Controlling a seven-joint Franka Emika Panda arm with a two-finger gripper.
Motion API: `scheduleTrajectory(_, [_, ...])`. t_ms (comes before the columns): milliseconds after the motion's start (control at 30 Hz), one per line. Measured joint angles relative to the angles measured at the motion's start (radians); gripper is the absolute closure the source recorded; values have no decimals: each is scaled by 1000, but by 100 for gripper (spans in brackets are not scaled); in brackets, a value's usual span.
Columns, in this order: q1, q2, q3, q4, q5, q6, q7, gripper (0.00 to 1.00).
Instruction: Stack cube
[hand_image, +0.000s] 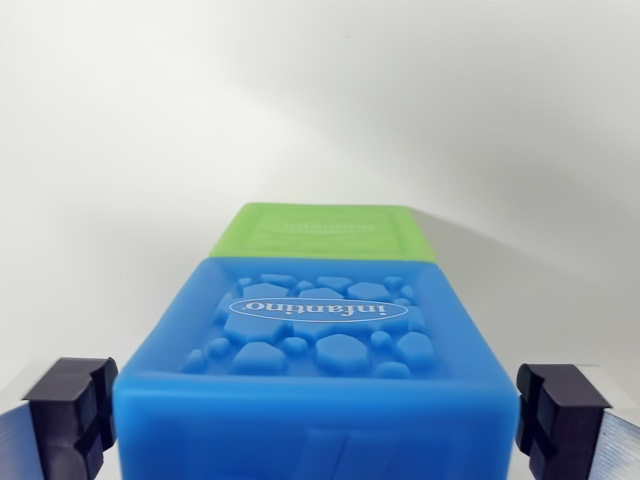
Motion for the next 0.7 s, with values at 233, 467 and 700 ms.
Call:
scheduleTrajectory(233, [0,0,0,0,0,0,0,0])
scheduleTrajectory(467, [0,-1,0,0,0,-1,0,0])
scheduleTrajectory(700, [0,-21,0,-2,1,-17,-1,0])
